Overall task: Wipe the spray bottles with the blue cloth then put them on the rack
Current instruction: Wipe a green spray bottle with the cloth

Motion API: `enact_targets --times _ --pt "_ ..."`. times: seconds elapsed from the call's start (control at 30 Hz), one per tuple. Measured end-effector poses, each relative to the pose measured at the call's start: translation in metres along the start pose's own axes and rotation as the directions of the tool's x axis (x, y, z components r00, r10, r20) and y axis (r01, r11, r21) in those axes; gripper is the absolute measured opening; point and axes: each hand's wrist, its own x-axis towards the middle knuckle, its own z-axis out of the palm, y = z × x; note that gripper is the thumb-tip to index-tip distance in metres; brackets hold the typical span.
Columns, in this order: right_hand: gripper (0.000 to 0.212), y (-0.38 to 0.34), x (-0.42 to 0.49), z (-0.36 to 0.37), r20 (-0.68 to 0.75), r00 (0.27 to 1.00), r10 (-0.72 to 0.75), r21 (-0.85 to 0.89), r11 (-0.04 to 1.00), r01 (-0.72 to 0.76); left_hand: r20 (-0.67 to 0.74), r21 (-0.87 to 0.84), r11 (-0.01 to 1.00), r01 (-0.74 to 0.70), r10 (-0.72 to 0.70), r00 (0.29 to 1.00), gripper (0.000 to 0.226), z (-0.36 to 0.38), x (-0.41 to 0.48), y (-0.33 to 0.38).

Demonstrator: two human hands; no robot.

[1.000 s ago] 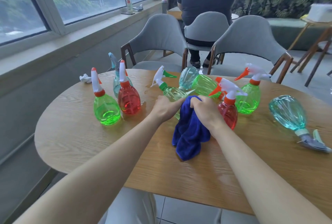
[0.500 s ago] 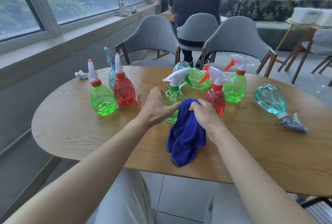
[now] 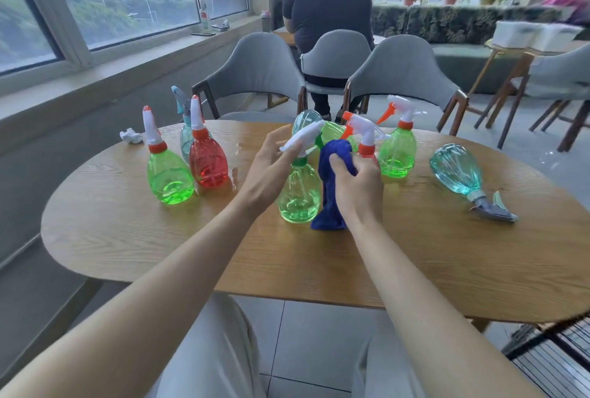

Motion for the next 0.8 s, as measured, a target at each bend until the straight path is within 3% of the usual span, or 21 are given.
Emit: enact_targets --times 0.13,0.23,0.5,0.7,0.8 --pt "0.024 0.005 -0.026 0.02 0.19 0.962 -0.194 -0.048 0.977 0.206 -0.054 0.045 0.999 -0.008 0.011 0.998 0.037 0.009 0.003 -0.001" --pt "0.028 0.022 -0.029 0.027 0.256 0.947 -0.197 -0.006 0.979 0.205 -0.074 0.096 0.995 -0.018 0.025 0.997 0.038 0.014 0.005 -0.003" --pt "0.017 0.026 -0.017 0.022 0.235 0.969 -0.077 -0.045 0.995 0.09 -0.1 0.169 0.984 -0.051 0.069 0.993 0.04 0.018 -0.001 -0.002" --pt "0.026 0.023 -0.025 0.037 0.095 0.962 -0.254 -0.054 0.964 0.26 -0.099 0.154 0.988 -0.021 0.037 0.994 0.039 0.016 -0.001 -0.001" --pt "0.018 0.035 -0.017 0.032 0.151 0.983 -0.107 0.01 0.994 0.107 -0.09 0.17 0.985 -0.034 0.05 0.995 0.039 0.015 -0.004 -0.002"
